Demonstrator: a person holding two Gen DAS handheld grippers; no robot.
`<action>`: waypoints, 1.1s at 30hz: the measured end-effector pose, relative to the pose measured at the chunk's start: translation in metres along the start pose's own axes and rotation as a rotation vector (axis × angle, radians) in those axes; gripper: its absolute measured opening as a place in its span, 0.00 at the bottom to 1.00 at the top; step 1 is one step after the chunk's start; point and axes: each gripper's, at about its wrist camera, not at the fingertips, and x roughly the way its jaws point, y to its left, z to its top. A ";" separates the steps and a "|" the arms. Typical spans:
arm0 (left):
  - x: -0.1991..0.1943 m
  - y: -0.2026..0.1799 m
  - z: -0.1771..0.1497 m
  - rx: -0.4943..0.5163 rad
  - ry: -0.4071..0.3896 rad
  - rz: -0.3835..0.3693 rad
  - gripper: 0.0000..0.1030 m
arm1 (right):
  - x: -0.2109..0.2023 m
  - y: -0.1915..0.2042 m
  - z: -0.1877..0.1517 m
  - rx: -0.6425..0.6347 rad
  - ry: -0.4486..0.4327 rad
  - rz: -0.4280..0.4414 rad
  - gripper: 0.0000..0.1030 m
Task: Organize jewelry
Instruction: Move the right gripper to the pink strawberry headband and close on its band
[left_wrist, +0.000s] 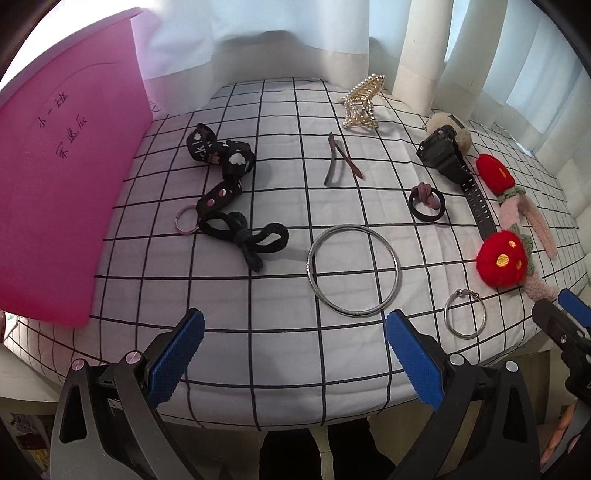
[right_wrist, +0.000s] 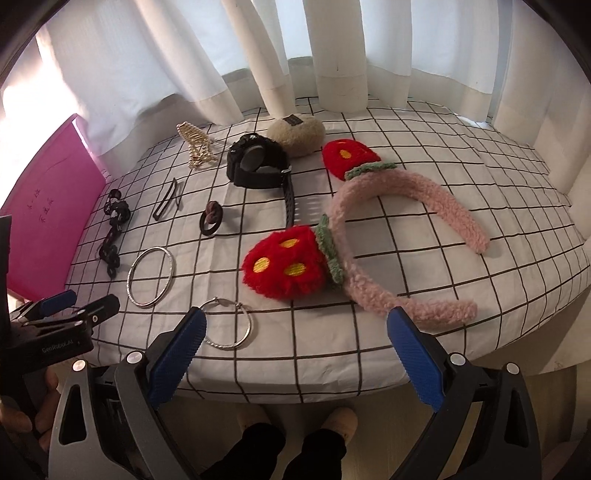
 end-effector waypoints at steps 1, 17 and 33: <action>0.003 -0.003 -0.001 -0.001 0.000 -0.003 0.94 | 0.003 -0.005 0.002 -0.007 -0.003 -0.014 0.91; 0.037 -0.031 0.005 -0.082 -0.004 0.042 0.94 | 0.045 -0.039 0.009 -0.190 0.037 -0.022 0.91; 0.047 -0.043 0.010 -0.098 -0.103 0.080 0.95 | 0.074 -0.043 0.011 -0.329 0.023 0.037 0.92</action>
